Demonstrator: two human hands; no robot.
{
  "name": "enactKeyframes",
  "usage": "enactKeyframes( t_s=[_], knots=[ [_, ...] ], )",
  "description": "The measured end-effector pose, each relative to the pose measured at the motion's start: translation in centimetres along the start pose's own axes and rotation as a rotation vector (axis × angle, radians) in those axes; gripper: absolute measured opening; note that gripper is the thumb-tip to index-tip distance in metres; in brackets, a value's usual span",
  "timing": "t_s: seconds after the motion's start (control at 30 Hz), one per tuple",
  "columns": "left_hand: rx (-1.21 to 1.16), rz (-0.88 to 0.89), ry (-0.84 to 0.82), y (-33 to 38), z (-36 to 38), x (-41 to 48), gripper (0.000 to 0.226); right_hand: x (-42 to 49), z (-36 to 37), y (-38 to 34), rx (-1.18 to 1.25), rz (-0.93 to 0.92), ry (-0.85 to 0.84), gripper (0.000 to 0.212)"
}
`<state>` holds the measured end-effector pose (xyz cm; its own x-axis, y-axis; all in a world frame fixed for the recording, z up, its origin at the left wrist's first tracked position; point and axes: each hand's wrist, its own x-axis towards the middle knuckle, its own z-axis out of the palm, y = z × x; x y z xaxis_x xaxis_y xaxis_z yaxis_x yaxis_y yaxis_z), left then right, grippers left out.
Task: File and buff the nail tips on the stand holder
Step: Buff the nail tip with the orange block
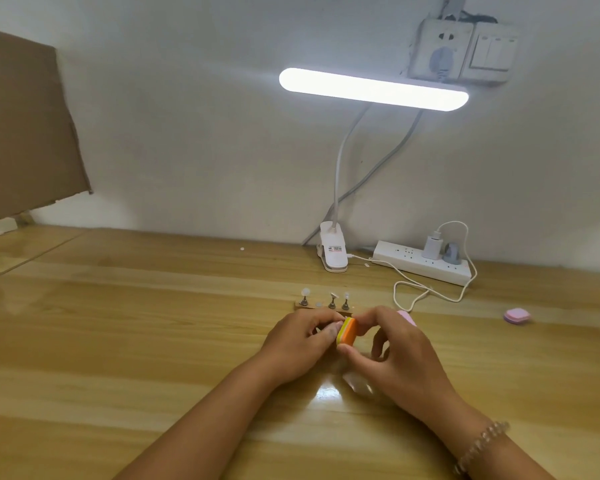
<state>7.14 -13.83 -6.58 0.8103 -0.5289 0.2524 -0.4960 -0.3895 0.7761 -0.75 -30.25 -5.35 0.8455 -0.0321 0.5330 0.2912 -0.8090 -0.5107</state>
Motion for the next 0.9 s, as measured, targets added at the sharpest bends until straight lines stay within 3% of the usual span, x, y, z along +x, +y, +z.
enactKeyframes(
  t_s=[0.1, 0.23, 0.33, 0.47, 0.57, 0.67, 0.8, 0.9],
  knots=[
    [0.030, 0.000, 0.002, -0.1, 0.1, 0.2, 0.017, 0.4, -0.2, 0.6, -0.004, 0.072, 0.070, 0.027],
    [0.023, 0.005, 0.010, -0.2, 0.0, 0.2, 0.018, 0.0, 0.0, 0.1, 0.013, -0.002, -0.010, 0.030],
    [0.051, -0.009, -0.003, 0.0, 0.1, 0.1, 0.017, 0.5, -0.2, 0.5, 0.008, 0.068, 0.081, 0.027],
    [0.036, -0.012, -0.011, 0.1, -0.1, 0.0, 0.019, 0.1, 0.1, 0.2, 0.033, 0.002, 0.006, 0.028],
    [0.056, -0.019, -0.011, 0.3, -0.1, 0.0, 0.018, 0.5, 0.0, 0.7, 0.036, 0.051, 0.073, 0.026],
    [0.035, -0.016, -0.015, 0.4, -0.2, -0.1, 0.020, 0.1, 0.2, 0.3, -0.014, -0.053, 0.015, 0.029],
    [0.055, -0.022, -0.023, 0.4, -0.2, -0.1, 0.019, 0.6, 0.0, 1.0, 0.028, 0.060, 0.081, 0.027],
    [0.080, -0.010, -0.064, 0.5, -0.2, -0.3, 0.020, 0.7, 0.0, 1.1, 0.019, 0.036, 0.077, 0.027]
  ],
)
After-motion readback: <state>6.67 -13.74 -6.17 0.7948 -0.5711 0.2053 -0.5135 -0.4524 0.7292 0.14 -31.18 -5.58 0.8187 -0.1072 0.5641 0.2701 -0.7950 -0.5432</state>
